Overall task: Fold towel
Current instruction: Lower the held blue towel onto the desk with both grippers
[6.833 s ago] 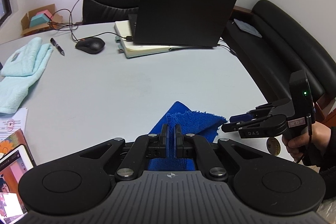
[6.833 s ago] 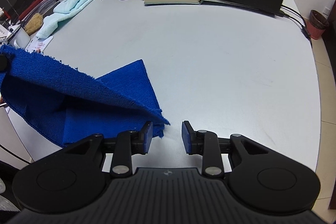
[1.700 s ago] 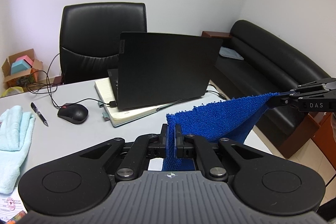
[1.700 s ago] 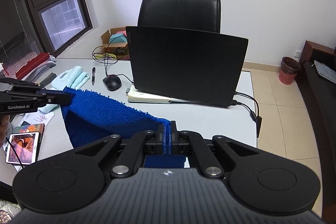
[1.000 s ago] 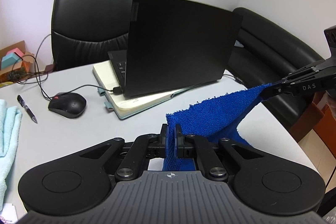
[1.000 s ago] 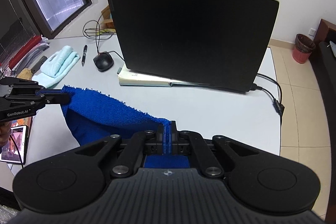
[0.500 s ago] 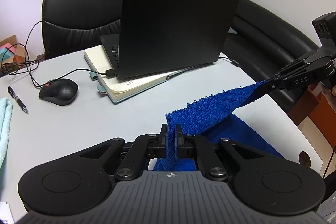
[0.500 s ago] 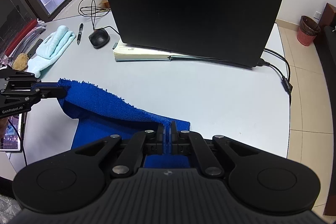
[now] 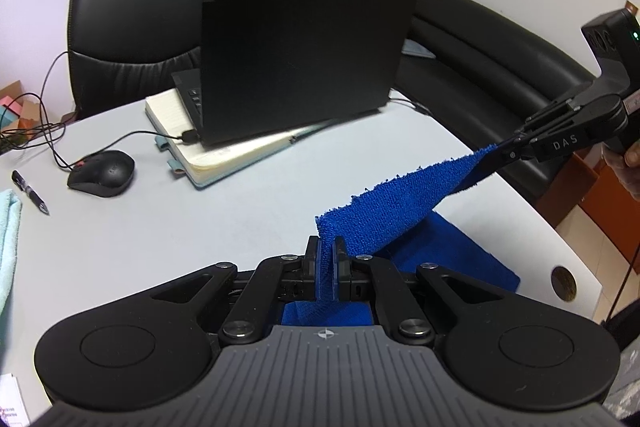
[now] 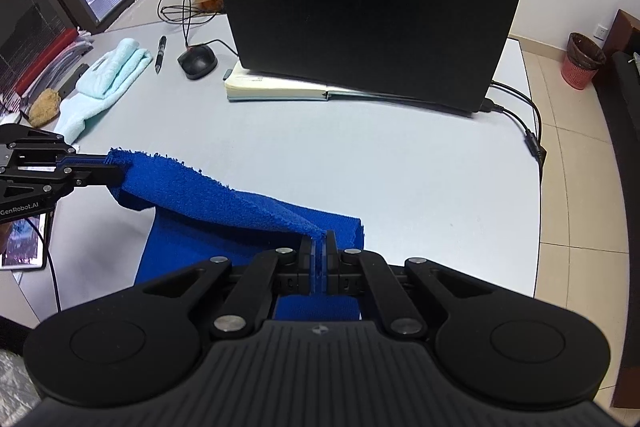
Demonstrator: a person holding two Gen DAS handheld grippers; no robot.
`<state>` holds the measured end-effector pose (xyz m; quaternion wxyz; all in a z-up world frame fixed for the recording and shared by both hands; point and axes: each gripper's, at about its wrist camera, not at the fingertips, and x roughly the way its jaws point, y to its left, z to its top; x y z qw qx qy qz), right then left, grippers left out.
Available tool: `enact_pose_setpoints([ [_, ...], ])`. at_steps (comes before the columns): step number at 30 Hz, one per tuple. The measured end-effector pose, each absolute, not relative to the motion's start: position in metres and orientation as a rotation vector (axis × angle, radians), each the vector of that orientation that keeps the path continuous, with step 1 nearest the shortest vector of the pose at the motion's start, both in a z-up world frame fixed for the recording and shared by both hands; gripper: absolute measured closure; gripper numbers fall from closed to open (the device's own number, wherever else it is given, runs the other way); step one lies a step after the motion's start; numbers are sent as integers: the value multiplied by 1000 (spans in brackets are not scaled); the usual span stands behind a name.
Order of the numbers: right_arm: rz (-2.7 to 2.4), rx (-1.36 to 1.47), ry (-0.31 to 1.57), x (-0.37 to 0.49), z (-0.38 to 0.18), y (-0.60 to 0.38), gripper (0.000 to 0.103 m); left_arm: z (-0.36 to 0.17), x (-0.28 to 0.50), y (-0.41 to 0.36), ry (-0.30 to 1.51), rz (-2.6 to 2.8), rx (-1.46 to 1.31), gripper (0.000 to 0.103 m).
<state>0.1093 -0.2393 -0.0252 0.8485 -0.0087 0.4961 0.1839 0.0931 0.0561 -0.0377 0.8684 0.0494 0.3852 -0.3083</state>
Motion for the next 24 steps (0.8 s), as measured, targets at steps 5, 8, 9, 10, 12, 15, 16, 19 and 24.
enact_pose_setpoints([
  [5,400,-45,1060,93,-29,-239,100,-46,77,53,828,-658,126,97],
  [8,412,-75,1080,80,-38,-234,100,-54,68,50,845,-669,170,97],
  [9,414,-83,1085,77,-40,-233,100,-56,65,49,851,-675,188,97],
  [10,415,-87,1088,74,-42,-232,100,-59,62,47,856,-682,207,97],
  [12,419,-101,1101,67,-49,-228,100,-64,55,45,865,-695,246,97],
  [15,422,-115,1115,59,-59,-225,100,-73,46,41,879,-711,301,97],
  [16,423,-117,1120,56,-62,-224,100,-75,44,40,882,-716,313,97],
  [19,426,-125,1128,50,-69,-222,100,-81,35,37,890,-732,364,97],
  [24,426,-140,1139,42,-79,-222,100,-88,25,32,896,-757,429,97],
])
